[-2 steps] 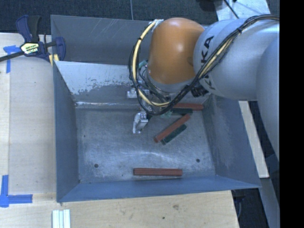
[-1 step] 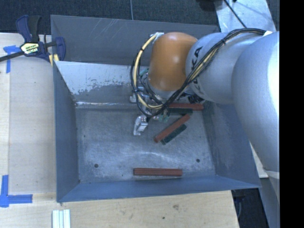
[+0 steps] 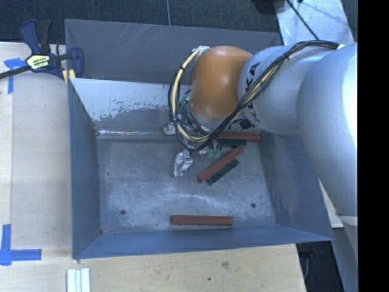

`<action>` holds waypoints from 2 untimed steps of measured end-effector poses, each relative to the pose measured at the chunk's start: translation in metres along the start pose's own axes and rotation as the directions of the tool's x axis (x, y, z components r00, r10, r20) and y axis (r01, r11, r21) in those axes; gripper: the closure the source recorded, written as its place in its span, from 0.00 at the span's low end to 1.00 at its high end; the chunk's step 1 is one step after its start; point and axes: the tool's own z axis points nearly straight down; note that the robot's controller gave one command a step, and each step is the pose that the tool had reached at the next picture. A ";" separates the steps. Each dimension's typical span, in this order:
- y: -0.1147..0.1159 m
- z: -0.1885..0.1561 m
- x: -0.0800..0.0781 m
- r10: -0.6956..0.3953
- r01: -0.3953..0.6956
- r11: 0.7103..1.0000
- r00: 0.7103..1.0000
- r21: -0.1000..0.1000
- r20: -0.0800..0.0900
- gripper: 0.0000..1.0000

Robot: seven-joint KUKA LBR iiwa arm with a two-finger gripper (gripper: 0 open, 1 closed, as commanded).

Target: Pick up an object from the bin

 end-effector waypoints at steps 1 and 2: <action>-0.010 0.001 -0.002 0.067 -0.068 0.998 0.998 -0.009 -0.008 0.00; -0.042 0.002 -0.001 -0.098 0.098 0.995 0.995 -0.011 0.000 0.00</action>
Offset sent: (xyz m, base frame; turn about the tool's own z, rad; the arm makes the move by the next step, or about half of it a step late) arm 0.0023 -0.0480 -0.0079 -0.0970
